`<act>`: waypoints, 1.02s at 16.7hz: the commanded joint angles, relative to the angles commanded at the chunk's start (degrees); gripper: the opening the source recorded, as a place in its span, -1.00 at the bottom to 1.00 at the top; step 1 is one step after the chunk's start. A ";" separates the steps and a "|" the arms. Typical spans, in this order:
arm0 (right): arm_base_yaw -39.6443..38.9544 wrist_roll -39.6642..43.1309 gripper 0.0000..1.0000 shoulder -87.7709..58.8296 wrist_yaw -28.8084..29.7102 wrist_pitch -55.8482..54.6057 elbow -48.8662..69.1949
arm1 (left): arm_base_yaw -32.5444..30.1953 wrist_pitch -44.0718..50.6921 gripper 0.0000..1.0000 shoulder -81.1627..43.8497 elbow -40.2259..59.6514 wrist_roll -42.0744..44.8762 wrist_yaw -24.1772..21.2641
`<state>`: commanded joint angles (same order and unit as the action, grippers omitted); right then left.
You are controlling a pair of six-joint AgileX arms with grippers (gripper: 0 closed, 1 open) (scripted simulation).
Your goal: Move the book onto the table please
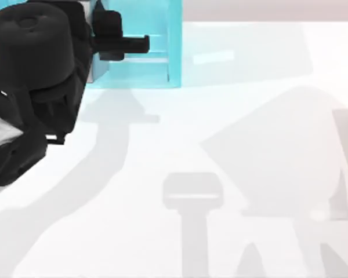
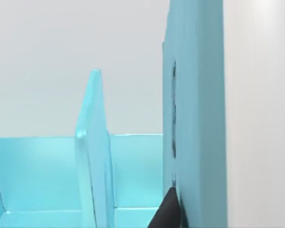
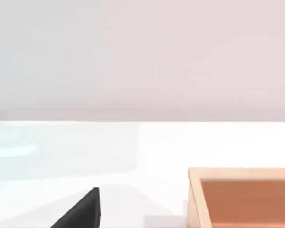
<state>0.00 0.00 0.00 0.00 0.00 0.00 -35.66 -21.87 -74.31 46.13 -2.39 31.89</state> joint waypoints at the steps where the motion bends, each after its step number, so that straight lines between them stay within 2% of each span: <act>1: 0.00 0.00 1.00 0.00 0.00 0.00 0.00 | -0.04 0.10 -1.00 0.14 -0.07 0.00 0.05; 6: 0.00 0.00 1.00 0.00 0.00 0.00 0.00 | 0.10 0.16 -1.00 -0.22 -0.06 -0.28 0.05; 9: 0.00 0.00 1.00 0.00 0.00 0.00 0.00 | -1.55 1.90 -1.00 -0.34 0.16 -4.94 0.80; 13: 0.00 0.00 1.00 0.00 0.00 0.00 0.00 | -5.94 7.78 -1.00 -1.43 0.86 -18.31 3.04; 17: 0.00 0.00 1.00 0.00 0.00 0.00 0.00 | -12.15 17.24 -1.00 -4.11 1.68 -37.30 6.24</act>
<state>0.00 0.00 0.00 0.00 0.00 0.00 -47.81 -4.64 -78.41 47.81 -39.69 38.13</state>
